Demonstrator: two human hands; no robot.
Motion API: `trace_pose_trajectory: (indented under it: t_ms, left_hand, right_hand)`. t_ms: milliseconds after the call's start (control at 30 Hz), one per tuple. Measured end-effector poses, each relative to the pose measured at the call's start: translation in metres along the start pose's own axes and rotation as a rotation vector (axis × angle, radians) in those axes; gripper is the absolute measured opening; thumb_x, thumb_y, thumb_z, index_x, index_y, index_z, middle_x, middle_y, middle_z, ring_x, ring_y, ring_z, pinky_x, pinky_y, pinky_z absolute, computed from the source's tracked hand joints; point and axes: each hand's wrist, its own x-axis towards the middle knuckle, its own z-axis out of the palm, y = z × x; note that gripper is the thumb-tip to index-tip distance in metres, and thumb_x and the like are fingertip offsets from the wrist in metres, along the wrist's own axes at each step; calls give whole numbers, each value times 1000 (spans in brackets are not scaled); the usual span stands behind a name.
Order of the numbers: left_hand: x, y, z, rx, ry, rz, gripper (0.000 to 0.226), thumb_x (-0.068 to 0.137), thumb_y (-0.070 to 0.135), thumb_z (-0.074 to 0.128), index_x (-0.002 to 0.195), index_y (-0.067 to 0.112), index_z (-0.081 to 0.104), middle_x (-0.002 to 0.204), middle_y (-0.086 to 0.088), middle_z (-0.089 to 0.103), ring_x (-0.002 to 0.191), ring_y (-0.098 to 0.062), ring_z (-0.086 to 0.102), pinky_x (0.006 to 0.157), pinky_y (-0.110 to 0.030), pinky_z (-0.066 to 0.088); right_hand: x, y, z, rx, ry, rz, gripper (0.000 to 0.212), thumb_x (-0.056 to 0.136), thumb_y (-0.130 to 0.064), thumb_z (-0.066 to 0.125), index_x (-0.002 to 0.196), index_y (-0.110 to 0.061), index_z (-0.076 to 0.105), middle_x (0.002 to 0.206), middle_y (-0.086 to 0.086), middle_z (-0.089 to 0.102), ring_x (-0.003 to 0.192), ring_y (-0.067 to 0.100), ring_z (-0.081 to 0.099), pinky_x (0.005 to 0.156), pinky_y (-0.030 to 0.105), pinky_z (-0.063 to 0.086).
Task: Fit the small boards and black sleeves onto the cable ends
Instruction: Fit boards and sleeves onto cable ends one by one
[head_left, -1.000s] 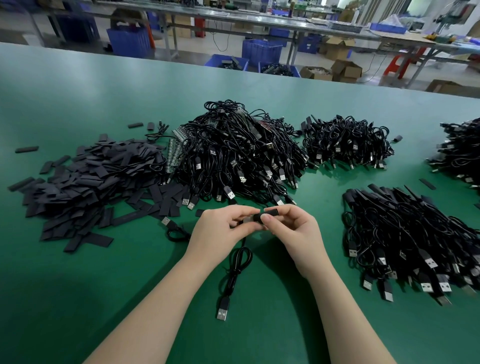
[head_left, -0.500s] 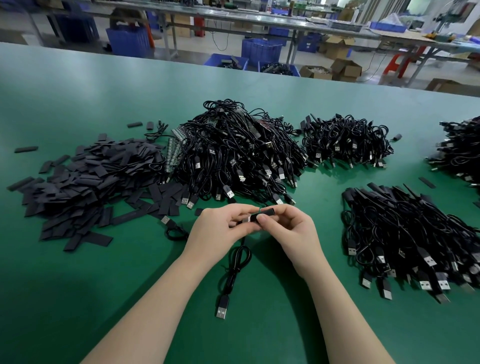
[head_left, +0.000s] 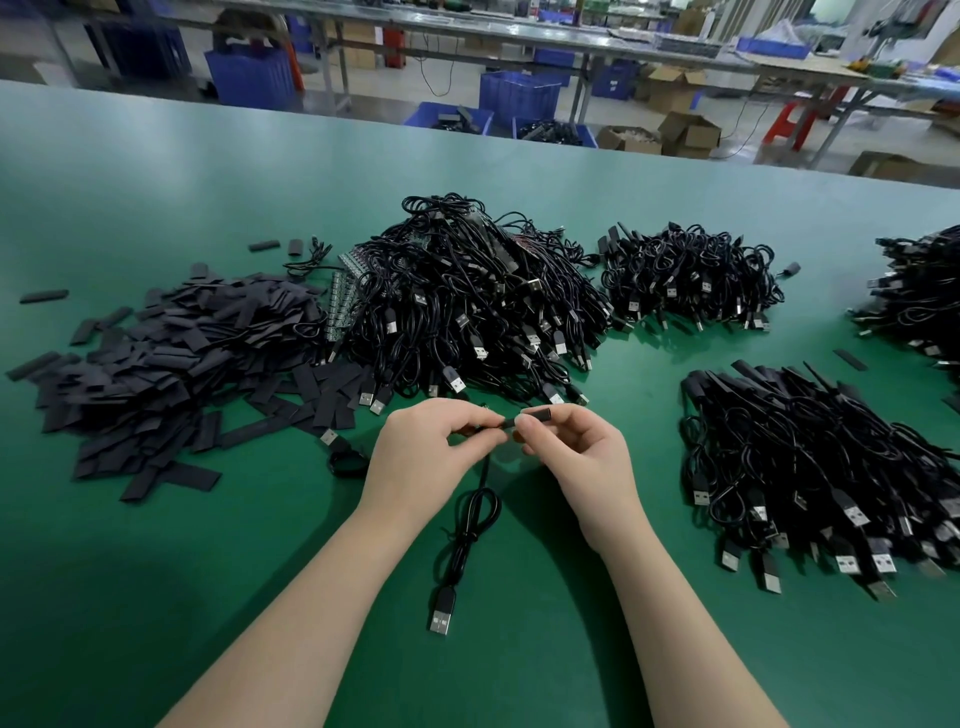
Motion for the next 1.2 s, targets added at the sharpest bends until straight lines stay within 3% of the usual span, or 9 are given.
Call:
trace_pose_trajectory:
  t_ms: [167,600,733,900,967,1033,1100,1200]
  left_hand:
    - [-2,3,2,-91,-11,-56,29,76,24,82,100,36,74,86,28,70,84,8,65,80,-6,48]
    - [0,3,2,4,-12,33,18,80,19,78,92,33,77,83,30,67,85,8,64,78,-9,49]
    - [1,7,0,-115,-107,-42,27,83,23,75,82,49,69,86,29,69,81,6,65,72,-7,48]
    - [0,9,0,-110,-139,-97,16,81,34,76,89,47,69,84,26,69,78,5,66,74,-14,53]
    - [-1,11,-3,-56,-158,-95,22,78,43,77,99,42,71,84,25,69,78,6,66,75,-18,54]
    - [-3,12,-4,145,-123,1,32,72,50,78,102,40,72,88,25,70,79,6,65,74,-19,52]
    - [-3,13,-5,354,-32,154,30,70,49,81,97,36,76,89,19,72,78,3,65,72,-22,49]
    - [0,12,-5,441,42,264,23,71,41,84,90,31,79,88,15,74,80,-3,68,71,-21,43]
  right_hand:
    - [0,-1,0,-6,4,-7,13,85,-19,78,77,-30,76,76,-4,73,73,8,67,72,20,55]
    - [-1,-4,-1,-12,-29,-23,6,85,-23,76,79,-23,76,74,-3,72,71,6,65,68,17,52]
    - [-2,-4,1,1,-33,-52,9,85,-23,73,81,-30,76,77,-6,72,71,8,64,69,19,52]
    - [0,-1,2,-46,14,-38,13,87,-17,75,78,-26,77,73,0,69,69,12,58,69,27,49]
    - [1,0,2,-58,56,-19,15,87,-17,76,74,-25,75,67,1,64,65,14,56,66,27,47]
    - [2,1,2,-45,91,-7,19,86,-17,76,69,-25,73,62,-3,62,61,11,55,62,22,46]
    - [3,2,2,-12,119,4,19,86,-17,76,68,-23,72,61,-3,63,58,8,56,60,18,47]
    - [3,3,1,38,126,21,9,87,-16,76,78,-18,76,68,4,67,58,8,59,61,18,49]
